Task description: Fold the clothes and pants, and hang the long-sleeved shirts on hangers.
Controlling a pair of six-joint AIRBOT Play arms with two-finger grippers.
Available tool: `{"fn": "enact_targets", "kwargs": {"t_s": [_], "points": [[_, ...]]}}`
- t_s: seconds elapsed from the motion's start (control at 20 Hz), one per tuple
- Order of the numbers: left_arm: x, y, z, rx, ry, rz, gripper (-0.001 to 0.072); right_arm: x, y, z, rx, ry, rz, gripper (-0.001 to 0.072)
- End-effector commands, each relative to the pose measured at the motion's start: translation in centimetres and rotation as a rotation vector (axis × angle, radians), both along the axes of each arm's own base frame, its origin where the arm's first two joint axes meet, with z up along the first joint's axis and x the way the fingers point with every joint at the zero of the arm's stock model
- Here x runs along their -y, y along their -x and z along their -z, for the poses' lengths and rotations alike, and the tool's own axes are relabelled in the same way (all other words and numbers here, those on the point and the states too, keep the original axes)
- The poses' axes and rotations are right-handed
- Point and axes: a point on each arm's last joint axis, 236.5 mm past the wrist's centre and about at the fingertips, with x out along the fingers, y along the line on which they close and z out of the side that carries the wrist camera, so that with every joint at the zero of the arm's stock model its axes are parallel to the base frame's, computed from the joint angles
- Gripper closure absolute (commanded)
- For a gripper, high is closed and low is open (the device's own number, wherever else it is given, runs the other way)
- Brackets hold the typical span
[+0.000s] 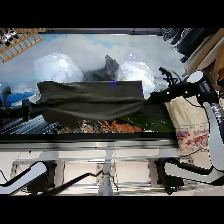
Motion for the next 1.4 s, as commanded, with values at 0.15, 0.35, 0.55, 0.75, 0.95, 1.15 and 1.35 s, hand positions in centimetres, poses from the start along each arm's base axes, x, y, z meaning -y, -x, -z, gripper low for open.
{"fn": "enact_targets", "kwargs": {"t_s": [0.15,0.35,0.55,0.75,0.95,1.15,1.35], "points": [[-2.6,-11.8,0.3,0.096,0.071,-0.248,0.0703,0.0,-9.9,4.0,0.052,-0.017,0.300,0.0695],[-2.5,-16.4,3.3,0.072,0.128,-0.312,0.0703,-1.6,-15.0,5.9,0.111,-0.016,0.351,0.0694],[-2.8,-18.3,7.1,0.021,0.119,-0.343,0.0701,-2.2,-17.5,7.2,0.113,-0.021,0.374,0.0691],[-3.8,-18.6,7.3,0.022,0.114,-0.375,0.0374,-0.9,-16.7,7.6,0.083,-0.003,0.360,0.0326],[-2.5,-17.0,5.9,0.013,0.197,-0.289,0.0171,1.4,-12.3,8.5,-0.049,0.044,0.232,0.0177],[-3.5,-15.9,3.6,0.097,0.193,-0.233,0.0251,3.8,-11.3,9.0,-0.097,0.038,0.246,0.0176],[-2.4,-15.3,1.2,0.203,0.153,-0.139,0.0364,0.4,-12.0,10.3,-0.123,-0.122,0.228,0.0176]]}}
